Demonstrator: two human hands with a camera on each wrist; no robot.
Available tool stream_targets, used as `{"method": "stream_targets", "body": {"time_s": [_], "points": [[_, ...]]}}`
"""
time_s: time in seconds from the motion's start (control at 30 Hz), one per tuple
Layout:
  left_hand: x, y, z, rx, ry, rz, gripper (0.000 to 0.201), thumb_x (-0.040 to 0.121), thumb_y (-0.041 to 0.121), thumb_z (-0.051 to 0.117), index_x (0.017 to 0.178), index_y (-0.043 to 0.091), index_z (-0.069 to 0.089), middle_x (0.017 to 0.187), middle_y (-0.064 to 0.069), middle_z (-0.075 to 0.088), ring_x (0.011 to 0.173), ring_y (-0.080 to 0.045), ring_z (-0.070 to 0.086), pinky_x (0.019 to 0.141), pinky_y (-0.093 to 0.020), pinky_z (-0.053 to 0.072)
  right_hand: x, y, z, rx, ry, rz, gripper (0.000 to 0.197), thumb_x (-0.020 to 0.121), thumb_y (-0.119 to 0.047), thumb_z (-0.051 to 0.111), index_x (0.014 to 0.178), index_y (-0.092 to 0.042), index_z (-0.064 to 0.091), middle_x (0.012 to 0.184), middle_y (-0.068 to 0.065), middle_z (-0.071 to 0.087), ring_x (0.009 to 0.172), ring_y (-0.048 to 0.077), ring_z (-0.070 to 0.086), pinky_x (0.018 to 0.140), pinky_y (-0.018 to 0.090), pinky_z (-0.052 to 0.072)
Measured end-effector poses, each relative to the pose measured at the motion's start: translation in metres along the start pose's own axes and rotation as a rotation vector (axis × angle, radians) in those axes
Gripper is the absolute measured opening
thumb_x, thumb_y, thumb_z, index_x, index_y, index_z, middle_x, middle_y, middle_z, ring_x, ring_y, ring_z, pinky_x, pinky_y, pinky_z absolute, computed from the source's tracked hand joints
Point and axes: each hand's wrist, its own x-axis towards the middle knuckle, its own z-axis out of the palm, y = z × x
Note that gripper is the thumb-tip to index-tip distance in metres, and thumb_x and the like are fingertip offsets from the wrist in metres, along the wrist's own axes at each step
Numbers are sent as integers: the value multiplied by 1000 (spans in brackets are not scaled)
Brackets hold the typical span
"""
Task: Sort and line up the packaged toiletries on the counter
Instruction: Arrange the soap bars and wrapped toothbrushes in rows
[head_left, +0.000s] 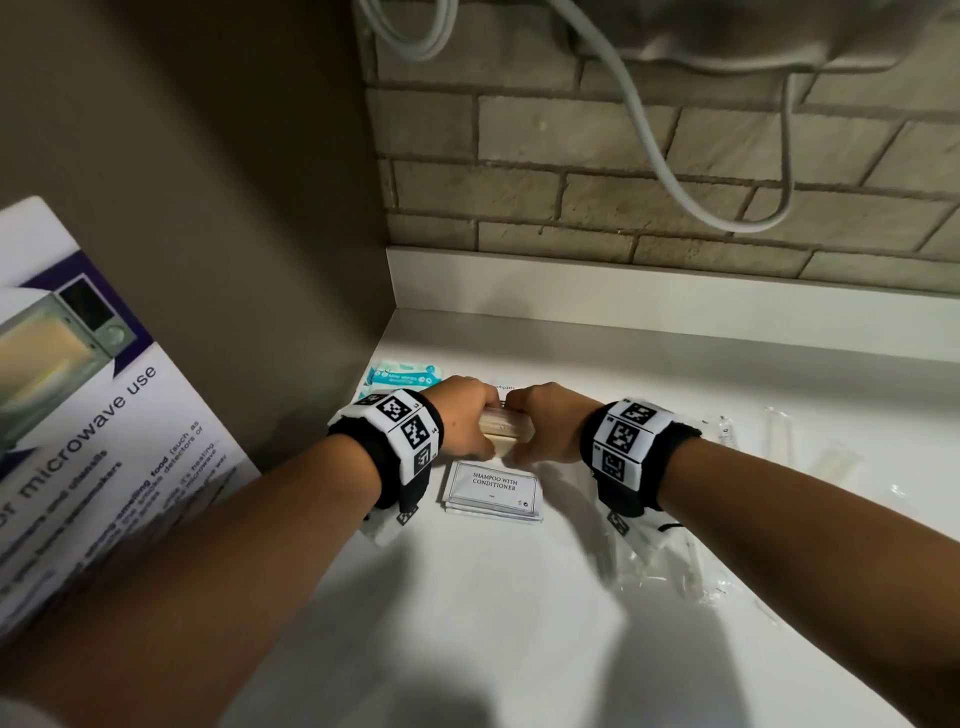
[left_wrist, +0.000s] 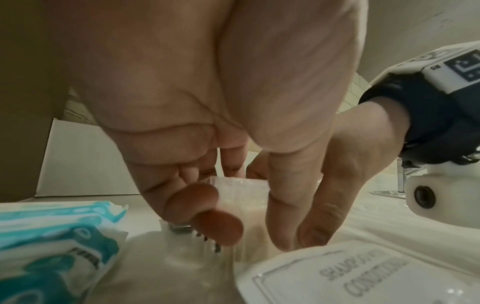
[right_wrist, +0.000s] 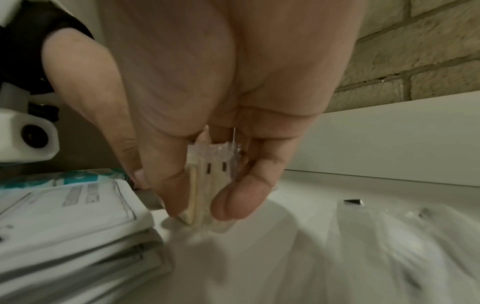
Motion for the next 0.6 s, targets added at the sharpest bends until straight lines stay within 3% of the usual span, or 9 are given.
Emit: {"method": "stream_targets", "body": {"time_s": [0.13, 0.3, 0.43, 0.6], "points": [[-1, -1, -1, 2, 27, 1, 39, 75, 21, 74, 113, 20, 64, 100, -1, 57, 86, -19, 54, 73, -23, 39, 2, 0, -3, -12, -2, -4, 38, 74, -34, 74, 105, -17, 62, 100, 6, 68, 80, 20, 52, 69, 26, 39], [-3, -2, 4, 21, 3, -10, 38, 78, 24, 70, 115, 21, 65, 102, -2, 46, 89, -22, 53, 76, -25, 40, 4, 2, 2, -9, -5, 16, 36, 73, -33, 74, 103, -17, 63, 99, 6, 68, 88, 25, 59, 70, 26, 39], [-5, -3, 0, -61, 0, -24, 37, 79, 19, 69, 115, 20, 64, 106, -4, 60, 85, -21, 59, 77, -28, 49, 5, 5, 1, 23, -11, 38, 38, 74, -33, 75, 106, -16, 63, 100, 6, 68, 81, 19, 52, 70, 27, 38], [-6, -10, -3, -195, 44, -91, 41, 78, 20, 72, 111, 24, 47, 104, -2, 63, 90, -22, 63, 85, -36, 53, 4, 9, -1, 177, 20, 88, 52, 71, -30, 81, 115, -15, 58, 106, 3, 66, 83, 19, 55, 76, 28, 46]]}}
